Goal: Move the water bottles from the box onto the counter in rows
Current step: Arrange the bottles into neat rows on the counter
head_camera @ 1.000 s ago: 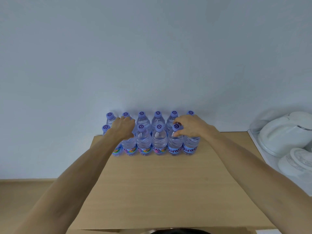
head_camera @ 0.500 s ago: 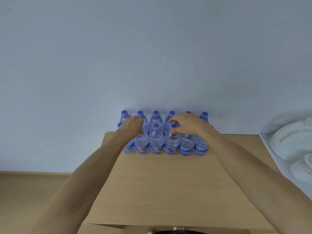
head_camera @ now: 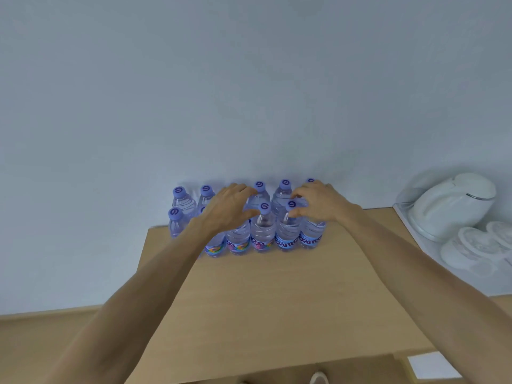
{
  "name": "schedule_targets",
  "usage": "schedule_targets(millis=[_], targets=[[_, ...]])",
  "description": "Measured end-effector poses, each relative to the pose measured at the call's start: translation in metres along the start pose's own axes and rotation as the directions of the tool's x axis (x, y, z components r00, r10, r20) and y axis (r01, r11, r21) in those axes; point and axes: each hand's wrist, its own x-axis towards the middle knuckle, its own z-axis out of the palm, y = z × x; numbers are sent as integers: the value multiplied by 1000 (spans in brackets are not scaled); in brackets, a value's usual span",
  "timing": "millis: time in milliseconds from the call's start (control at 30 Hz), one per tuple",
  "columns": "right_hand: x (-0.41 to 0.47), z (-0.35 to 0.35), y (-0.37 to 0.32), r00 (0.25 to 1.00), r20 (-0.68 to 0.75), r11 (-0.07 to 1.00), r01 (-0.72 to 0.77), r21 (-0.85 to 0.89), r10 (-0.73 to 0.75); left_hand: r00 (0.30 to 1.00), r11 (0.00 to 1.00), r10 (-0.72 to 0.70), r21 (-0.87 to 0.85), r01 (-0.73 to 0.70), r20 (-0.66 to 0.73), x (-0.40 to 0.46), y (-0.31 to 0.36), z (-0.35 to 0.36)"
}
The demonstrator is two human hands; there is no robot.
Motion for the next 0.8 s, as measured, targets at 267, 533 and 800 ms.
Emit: schedule_targets(millis=[267, 533, 800], targets=[[-18, -9, 43, 994, 98, 995, 36, 94, -45, 994, 987, -23, 158, 5, 111, 48, 65, 26], [-13, -11, 56, 990, 81, 991, 111, 69, -116, 986, 962, -133, 251, 104, 103, 70, 95, 49], [-9, -14, 59, 985, 91, 986, 138, 89, -146, 979, 955, 51, 278, -107, 200, 71, 88, 38]])
